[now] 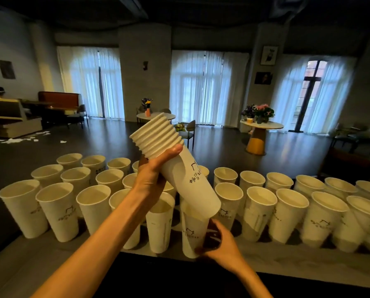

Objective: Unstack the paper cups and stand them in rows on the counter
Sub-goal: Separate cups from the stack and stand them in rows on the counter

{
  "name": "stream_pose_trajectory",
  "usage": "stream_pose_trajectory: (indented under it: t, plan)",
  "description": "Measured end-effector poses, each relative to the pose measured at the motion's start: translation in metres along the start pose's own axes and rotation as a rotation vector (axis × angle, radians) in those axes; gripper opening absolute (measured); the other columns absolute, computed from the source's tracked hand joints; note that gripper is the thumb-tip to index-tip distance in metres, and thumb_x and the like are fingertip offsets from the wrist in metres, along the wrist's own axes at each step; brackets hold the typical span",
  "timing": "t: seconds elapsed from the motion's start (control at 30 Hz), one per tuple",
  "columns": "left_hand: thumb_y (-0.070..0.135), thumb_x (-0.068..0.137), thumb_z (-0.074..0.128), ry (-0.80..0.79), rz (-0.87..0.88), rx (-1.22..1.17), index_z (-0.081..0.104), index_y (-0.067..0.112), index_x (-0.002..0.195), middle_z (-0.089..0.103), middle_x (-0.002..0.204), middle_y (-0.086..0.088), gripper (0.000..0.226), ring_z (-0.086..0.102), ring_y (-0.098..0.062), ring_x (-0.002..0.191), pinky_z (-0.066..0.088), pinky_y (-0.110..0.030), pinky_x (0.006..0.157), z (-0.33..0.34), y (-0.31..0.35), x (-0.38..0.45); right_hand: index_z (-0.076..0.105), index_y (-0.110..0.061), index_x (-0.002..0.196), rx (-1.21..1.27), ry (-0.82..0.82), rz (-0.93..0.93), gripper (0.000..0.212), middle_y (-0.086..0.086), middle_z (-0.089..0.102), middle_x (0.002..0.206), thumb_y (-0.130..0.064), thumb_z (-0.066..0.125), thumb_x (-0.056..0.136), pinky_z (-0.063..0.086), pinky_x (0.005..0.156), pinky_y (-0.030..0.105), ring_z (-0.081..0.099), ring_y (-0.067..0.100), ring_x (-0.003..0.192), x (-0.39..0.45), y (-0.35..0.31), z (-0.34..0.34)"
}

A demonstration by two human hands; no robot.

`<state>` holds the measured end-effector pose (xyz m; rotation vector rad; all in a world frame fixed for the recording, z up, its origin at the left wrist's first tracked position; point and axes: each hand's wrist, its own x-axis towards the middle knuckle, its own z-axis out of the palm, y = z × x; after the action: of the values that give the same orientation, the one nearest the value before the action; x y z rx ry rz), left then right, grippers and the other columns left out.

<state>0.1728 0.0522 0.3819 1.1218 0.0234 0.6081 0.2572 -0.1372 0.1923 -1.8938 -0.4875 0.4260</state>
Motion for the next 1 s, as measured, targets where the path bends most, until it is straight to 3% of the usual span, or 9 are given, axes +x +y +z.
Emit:
stream_pose_trajectory:
  t: [0.1, 0.2, 0.33, 0.47, 0.57, 0.7, 0.8, 0.9, 1.0]
  plan:
    - [0.036, 0.046, 0.085, -0.132, -0.048, 0.033, 0.065, 0.019, 0.108, 0.074, 0.091, 0.0, 0.067, 0.07, -0.017, 0.087, 0.06, -0.038, 0.079, 0.02, -0.014, -0.003, 0.071, -0.017, 0.105, 0.005, 0.152, -0.021, 0.025, -0.003, 0.076, 0.093, 0.0, 0.069, 0.087, 0.059, 0.082, 0.045, 0.072, 0.021, 0.09, -0.014, 0.001, -0.031]
    - [0.037, 0.045, 0.084, -0.249, -0.114, 0.055, 0.064, 0.017, 0.111, 0.074, 0.095, -0.003, 0.072, 0.071, -0.017, 0.086, 0.061, -0.034, 0.074, 0.049, -0.037, -0.009, 0.074, -0.013, 0.107, 0.246, 0.213, 0.011, 0.022, 0.003, 0.07, 0.066, -0.026, 0.061, 0.095, 0.046, 0.05, 0.031, 0.059, 0.019, 0.05, -0.031, -0.02, -0.059]
    - [0.033, 0.045, 0.087, -0.335, -0.169, 0.109, 0.064, 0.012, 0.117, 0.075, 0.101, -0.007, 0.079, 0.071, -0.02, 0.091, 0.059, -0.034, 0.075, 0.084, -0.07, -0.017, 0.078, -0.019, 0.101, 0.604, 0.031, -0.043, 0.045, 0.015, 0.073, 0.108, -0.054, 0.054, 0.086, 0.057, 0.084, 0.042, 0.072, 0.026, 0.093, -0.052, -0.044, -0.087]
    - [0.039, 0.038, 0.089, -0.257, -0.203, 0.133, 0.067, 0.016, 0.11, 0.076, 0.099, -0.008, 0.078, 0.071, -0.027, 0.094, 0.06, -0.044, 0.084, 0.099, -0.087, -0.015, 0.07, -0.01, 0.107, 0.526, -0.035, -0.132, 0.082, 0.018, 0.073, 0.103, -0.066, 0.086, 0.049, 0.059, 0.069, 0.036, 0.073, 0.027, 0.086, -0.073, -0.044, -0.102]
    - [0.041, 0.035, 0.09, -0.224, -0.169, 0.2, 0.068, 0.018, 0.107, 0.077, 0.098, -0.005, 0.079, 0.072, -0.027, 0.094, 0.06, -0.044, 0.084, 0.099, -0.095, -0.011, 0.067, -0.013, 0.101, 0.264, 0.02, -0.149, 0.081, -0.001, 0.077, 0.092, -0.052, 0.092, 0.035, 0.056, 0.067, 0.021, 0.073, 0.011, 0.083, -0.079, -0.042, -0.109]
    - [0.035, 0.037, 0.095, -0.162, -0.077, 0.289, 0.067, 0.019, 0.106, 0.077, 0.095, 0.0, 0.077, 0.074, -0.019, 0.089, 0.06, -0.032, 0.072, 0.093, -0.095, -0.013, 0.063, -0.031, 0.117, 0.067, 0.149, -0.194, 0.08, -0.014, 0.072, 0.11, -0.037, 0.097, 0.045, 0.057, 0.081, 0.025, 0.066, 0.007, 0.106, -0.069, -0.033, -0.101]
    - [0.032, 0.036, 0.097, -0.062, -0.035, 0.223, 0.063, 0.018, 0.117, 0.074, 0.105, -0.002, 0.089, 0.071, -0.018, 0.097, 0.06, -0.035, 0.077, 0.087, -0.083, -0.004, 0.05, -0.047, 0.123, -0.112, 0.281, -0.141, 0.092, -0.019, 0.061, 0.125, -0.052, 0.095, 0.044, 0.053, 0.095, 0.031, 0.057, 0.003, 0.116, -0.058, -0.014, -0.087]
    - [0.039, 0.037, 0.094, 0.007, 0.003, 0.141, 0.061, 0.019, 0.118, 0.071, 0.109, -0.004, 0.09, 0.068, -0.019, 0.102, 0.058, -0.041, 0.087, 0.079, -0.063, 0.008, 0.042, -0.041, 0.135, -0.202, 0.266, -0.041, 0.102, -0.018, 0.05, 0.136, -0.061, 0.09, 0.047, 0.043, 0.108, 0.035, 0.045, 0.006, 0.128, -0.051, -0.001, -0.072]
    - [0.031, 0.048, 0.095, 0.011, -0.026, 0.047, 0.064, 0.02, 0.109, 0.07, 0.104, -0.004, 0.069, 0.067, -0.02, 0.099, 0.057, -0.05, 0.091, 0.067, -0.045, 0.018, 0.042, -0.03, 0.136, -0.162, 0.242, 0.02, 0.1, -0.01, 0.052, 0.139, -0.049, 0.093, 0.052, 0.044, 0.101, 0.028, 0.05, 0.01, 0.127, -0.043, 0.006, -0.06]
